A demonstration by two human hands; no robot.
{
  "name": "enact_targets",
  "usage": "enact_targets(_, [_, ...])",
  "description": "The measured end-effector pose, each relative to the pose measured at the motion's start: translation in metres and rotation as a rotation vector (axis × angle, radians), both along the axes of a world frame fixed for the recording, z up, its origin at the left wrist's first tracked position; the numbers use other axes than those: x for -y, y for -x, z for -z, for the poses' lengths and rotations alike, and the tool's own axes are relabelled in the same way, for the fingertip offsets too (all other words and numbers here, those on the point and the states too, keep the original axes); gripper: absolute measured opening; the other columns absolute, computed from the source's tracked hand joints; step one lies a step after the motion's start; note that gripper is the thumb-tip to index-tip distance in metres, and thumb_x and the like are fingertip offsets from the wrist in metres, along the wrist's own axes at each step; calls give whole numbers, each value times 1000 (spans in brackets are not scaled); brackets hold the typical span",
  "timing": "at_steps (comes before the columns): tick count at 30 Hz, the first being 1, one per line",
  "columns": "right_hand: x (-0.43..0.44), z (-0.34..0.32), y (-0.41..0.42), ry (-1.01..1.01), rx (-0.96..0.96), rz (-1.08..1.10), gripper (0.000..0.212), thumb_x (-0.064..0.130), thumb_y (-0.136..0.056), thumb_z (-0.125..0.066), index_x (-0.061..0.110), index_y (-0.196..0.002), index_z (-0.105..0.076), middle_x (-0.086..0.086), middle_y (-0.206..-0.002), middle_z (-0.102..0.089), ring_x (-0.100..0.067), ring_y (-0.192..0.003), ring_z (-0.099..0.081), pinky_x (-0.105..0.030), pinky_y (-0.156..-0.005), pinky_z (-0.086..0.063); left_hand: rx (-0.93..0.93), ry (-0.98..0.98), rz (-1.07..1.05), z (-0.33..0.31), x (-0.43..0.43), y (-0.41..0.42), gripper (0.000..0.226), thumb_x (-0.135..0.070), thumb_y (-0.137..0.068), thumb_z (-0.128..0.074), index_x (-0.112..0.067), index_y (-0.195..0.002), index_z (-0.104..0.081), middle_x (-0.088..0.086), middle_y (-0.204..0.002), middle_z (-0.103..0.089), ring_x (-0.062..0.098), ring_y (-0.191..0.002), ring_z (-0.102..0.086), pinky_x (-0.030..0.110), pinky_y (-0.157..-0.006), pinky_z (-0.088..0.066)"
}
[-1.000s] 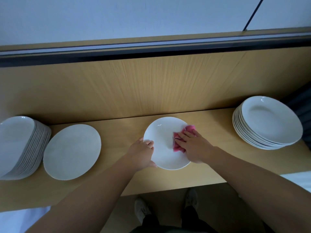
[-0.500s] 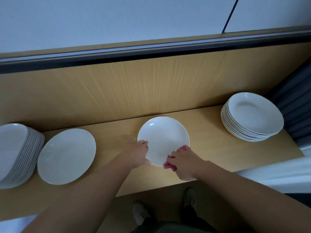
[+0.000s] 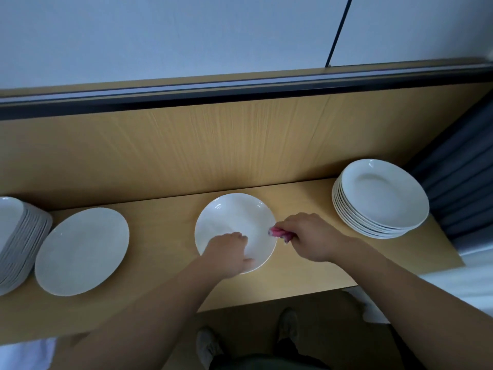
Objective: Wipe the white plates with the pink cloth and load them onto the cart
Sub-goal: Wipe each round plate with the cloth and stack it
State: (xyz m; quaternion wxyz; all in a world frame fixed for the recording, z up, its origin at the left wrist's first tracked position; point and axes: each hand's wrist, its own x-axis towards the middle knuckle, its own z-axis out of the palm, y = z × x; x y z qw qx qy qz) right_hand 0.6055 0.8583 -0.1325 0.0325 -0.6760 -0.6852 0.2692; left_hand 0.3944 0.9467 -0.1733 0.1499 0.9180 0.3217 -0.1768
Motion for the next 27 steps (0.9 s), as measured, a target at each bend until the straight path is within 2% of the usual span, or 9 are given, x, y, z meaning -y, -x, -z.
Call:
enact_targets(2, [2, 0, -13, -41, -2, 29, 41, 12, -90, -46, 34, -120, -63, 14, -99, -65, -9, -95, -56, -34, -85, -46, 50, -80, -11, 8, 17, -19, 47, -55, -90, -43, -16, -115, -52, 0, -105, -57, 18, -92, -58, 34, -79, -50])
enact_targets(6, [3, 3, -28, -91, -14, 52, 36, 16, -93, -49, 34, -121, -62, 15, -100, -64, -10, -97, -53, -35, -86, -47, -26, -100, -68, 28, 32, -40, 61, -56, -89, -43, -13, -133, -40, 8, -136, -43, 29, -120, -47, 45, -97, -42])
enact_targets(11, [-3, 10, -38, -102, -5, 36, 34, 17, -93, -45, 33, -119, -61, 13, -105, -62, -12, -100, -50, -37, -89, -44, -160, -96, -107, 32, 43, -51, 53, -14, -97, -41, -7, -147, -25, 16, -156, -19, 38, -139, -29, 50, -108, -36])
enact_targets(14, [-6, 10, -42, -114, -5, 8, 36, 18, -92, -43, 35, -119, -60, 16, -103, -61, -11, -100, -49, -35, -85, -42, -238, -121, -70, 32, 50, -54, 57, -6, -100, -38, -1, -150, -13, 21, -158, -7, 43, -143, -17, 53, -111, -31])
enact_targets(16, [-8, 8, -45, -137, -3, -6, 36, 16, -91, -44, 34, -118, -60, 17, -103, -61, -11, -99, -50, -35, -84, -42, -260, -129, -64, 31, 54, -54, 58, -5, -100, -38, 1, -150, -11, 21, -158, -6, 44, -144, -15, 55, -111, -29])
enact_targets(19, [-9, 5, -49, -167, -3, -19, 35, 15, -90, -43, 31, -115, -61, 14, -100, -62, -13, -98, -51, -34, -82, -43, -234, -122, -100, 22, 54, -52, 57, -6, -99, -40, -1, -150, -15, 19, -158, -10, 40, -143, -18, 54, -112, -29])
enact_targets(22, [-12, 3, -49, -183, -7, -2, 37, 15, -88, -40, 32, -113, -61, 13, -96, -61, -14, -97, -51, -33, -81, -41, -156, -83, -186, 1, 54, -53, 53, -6, -99, -41, -5, -149, -23, 15, -155, -25, 32, -138, -34, 47, -109, -35])
enact_targets(25, [-17, -1, -48, -235, -42, 30, 43, 18, -81, -35, 32, -111, -63, 14, -92, -62, -14, -95, -55, -36, -83, -46, -89, -100, -266, -22, 47, -51, 44, -7, -98, -41, -9, -142, -34, 10, -131, -54, 25, -113, -59, 39, -91, -50])
enact_targets(27, [-21, -7, -47, -293, -67, 40, 42, 13, -83, -42, 33, -112, -64, 17, -92, -64, -11, -92, -58, -38, -83, -49, -106, -160, -248, -37, 42, -46, 37, -4, -96, -39, -9, -133, -38, 10, -115, -60, 25, -98, -63, 37, -74, -50])
